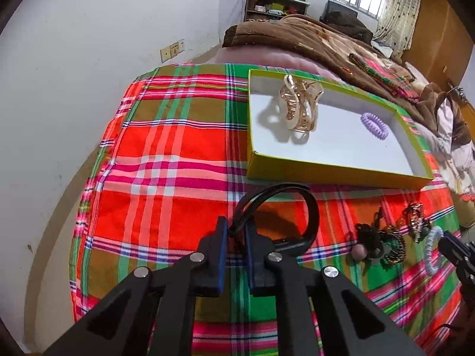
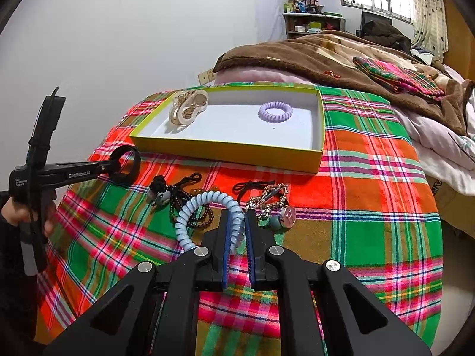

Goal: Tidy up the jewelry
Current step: 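Carry the black band with the left gripper while the right gripper carries the blue coil into the box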

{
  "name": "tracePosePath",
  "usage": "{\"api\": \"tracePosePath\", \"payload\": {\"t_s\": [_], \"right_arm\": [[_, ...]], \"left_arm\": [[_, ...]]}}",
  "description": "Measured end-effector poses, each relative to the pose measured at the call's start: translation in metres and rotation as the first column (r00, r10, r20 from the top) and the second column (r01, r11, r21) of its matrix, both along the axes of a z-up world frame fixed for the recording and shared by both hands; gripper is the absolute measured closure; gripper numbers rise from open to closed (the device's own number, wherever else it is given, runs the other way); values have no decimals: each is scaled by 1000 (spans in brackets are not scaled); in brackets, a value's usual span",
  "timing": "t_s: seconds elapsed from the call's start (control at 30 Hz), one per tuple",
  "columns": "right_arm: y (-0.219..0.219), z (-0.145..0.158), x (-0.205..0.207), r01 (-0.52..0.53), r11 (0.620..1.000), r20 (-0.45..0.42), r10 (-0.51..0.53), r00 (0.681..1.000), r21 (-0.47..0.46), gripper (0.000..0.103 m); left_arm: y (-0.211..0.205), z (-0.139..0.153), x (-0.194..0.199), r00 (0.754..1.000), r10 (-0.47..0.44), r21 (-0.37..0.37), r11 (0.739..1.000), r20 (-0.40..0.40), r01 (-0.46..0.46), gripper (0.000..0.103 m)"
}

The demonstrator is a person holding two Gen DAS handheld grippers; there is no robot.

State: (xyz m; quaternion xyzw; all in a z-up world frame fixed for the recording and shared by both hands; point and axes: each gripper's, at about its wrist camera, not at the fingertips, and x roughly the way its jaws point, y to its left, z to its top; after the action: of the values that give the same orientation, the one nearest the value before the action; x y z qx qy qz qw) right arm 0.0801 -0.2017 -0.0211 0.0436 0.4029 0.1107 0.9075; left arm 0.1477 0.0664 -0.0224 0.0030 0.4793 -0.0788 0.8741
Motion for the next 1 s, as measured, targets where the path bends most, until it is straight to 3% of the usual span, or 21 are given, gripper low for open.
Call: {"api": "tracePosePath", "payload": {"t_s": [0.57,1.0], "right_arm": [[-5,18,3,13,1000,49,-14,999,12,94],[-12,43,50,25,1000,79,-24,997,-10,94]], "left_arm": [[-9,28,-12,999,-8,-73,997,44,12,92],[-34,56,5,995,-46,-83,995,94,54,92]]}}
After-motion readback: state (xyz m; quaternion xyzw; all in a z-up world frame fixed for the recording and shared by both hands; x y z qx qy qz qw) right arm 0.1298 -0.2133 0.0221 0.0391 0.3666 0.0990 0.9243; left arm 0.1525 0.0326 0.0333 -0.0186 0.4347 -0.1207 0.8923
